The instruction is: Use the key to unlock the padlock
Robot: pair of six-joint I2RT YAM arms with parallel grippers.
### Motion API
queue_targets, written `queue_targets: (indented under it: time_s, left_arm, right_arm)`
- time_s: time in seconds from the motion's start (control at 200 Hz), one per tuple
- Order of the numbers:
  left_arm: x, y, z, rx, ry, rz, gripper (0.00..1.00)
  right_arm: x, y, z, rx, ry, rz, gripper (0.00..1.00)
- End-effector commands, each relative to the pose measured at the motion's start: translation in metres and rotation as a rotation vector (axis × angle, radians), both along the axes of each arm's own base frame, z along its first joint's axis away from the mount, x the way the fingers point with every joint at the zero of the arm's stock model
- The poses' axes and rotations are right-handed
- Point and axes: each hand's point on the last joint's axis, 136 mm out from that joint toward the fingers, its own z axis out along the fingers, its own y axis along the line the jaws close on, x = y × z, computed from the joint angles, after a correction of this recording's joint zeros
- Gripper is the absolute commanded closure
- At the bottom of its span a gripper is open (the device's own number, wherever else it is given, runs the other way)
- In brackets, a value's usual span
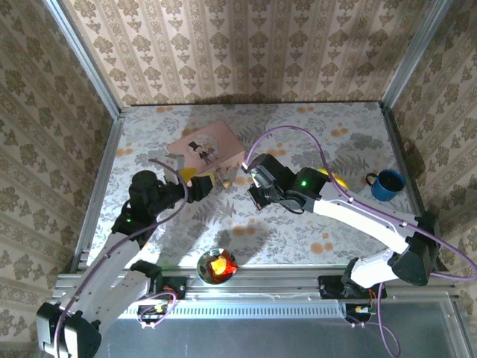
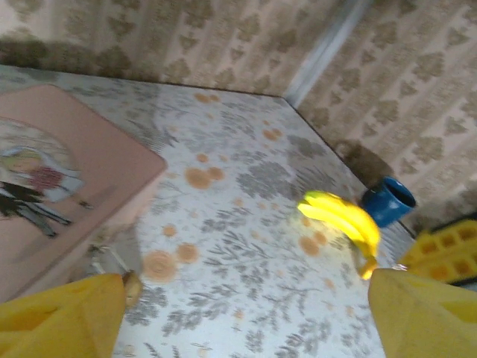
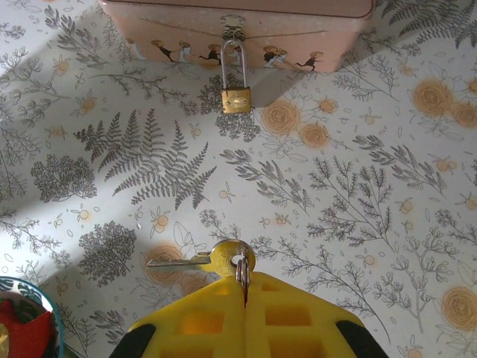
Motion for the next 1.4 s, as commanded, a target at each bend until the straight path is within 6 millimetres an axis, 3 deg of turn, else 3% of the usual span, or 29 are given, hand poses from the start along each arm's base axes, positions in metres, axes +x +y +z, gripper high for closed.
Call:
queue_targets:
  time_s: [0.0,0.23,0.445,1.02,1.345,1.395]
  left_arm:
    - [-0.023,-0.027,0.011,-0.007,-0.093,-0.17,0.19]
    - [-0.037,-0.061,-0.004,0.047,-0.095,-0.297,0.32]
    - [-0.039,-0.086,-0.008,0.036,-0.097,-0.363,0.46]
    - [-0.038,-0.11,-0.009,0.018,-0.09,-0.456,0.68]
    - [-0.032,-0.115,-0.004,-0.003,-0.112,-0.447,1.0]
    - [-0.031,-0.114,-0.004,-0.001,-0.119,-0.442,1.0]
  right_arm:
    - [0.007,0.002,0.011,0.031,-0.02,-0.039,1.0]
    - [0.009,0.004,0.012,0.061,-0.027,-0.05,1.0]
    - [0.007,0.005,0.012,0.079,-0.019,-0.052,1.0]
    - [0.006,0.008,0.008,0.094,-0.01,-0.05,1.0]
    - [0.003,0.011,0.004,0.109,0.011,-0.036,1.0]
    - [0.003,0.011,0.002,0.11,0.014,-0.039,1.0]
